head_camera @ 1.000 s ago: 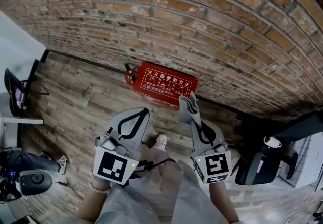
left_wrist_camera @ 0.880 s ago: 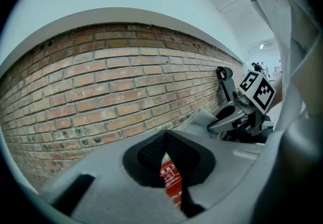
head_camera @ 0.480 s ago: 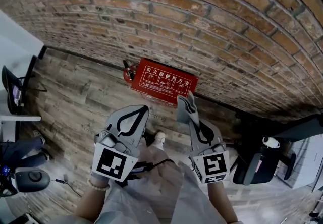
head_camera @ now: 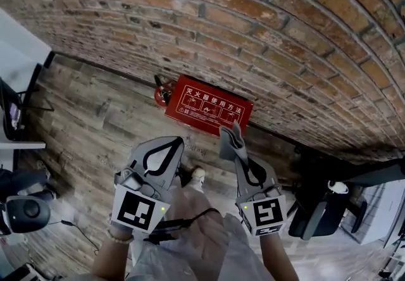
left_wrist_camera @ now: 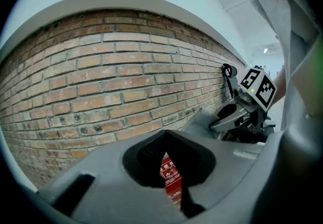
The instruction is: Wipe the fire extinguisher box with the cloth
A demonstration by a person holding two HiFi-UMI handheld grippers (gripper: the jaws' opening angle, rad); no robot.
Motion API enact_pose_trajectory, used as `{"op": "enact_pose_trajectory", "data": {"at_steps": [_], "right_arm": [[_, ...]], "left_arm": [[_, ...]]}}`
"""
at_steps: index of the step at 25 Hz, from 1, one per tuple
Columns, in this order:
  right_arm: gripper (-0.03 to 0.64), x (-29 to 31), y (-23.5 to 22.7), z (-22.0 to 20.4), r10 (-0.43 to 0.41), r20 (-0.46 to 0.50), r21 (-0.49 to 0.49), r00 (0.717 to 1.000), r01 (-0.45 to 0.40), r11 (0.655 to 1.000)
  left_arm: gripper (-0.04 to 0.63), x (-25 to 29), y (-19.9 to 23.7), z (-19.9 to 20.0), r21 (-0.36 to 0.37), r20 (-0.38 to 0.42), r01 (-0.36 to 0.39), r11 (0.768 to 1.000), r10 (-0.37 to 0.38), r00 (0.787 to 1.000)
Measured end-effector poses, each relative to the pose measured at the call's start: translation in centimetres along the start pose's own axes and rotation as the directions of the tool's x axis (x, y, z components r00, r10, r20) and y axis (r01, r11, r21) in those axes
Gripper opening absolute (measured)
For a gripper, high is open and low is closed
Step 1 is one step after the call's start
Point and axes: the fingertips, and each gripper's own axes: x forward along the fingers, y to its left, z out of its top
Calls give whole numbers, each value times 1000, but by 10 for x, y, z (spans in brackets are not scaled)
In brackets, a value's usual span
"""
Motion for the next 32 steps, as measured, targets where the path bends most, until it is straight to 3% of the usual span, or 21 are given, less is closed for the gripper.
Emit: {"op": "enact_pose_trajectory", "data": {"at_steps": [16, 20, 32], "right_arm": [[20, 108, -4, -11, 46, -56, -8, 997, -47, 999], [20, 134, 1, -3, 65, 1, -51, 998, -64, 997], [20, 210, 19, -5, 124, -4, -96, 992, -124, 988]], "left_arm": [[-2, 27, 59, -74, -49, -53, -46, 998, 43, 998], [-2, 28, 72, -89, -49, -61, -54, 997, 51, 997], [-2, 35, 98, -134, -93, -95, -82, 992, 74, 993]]}}
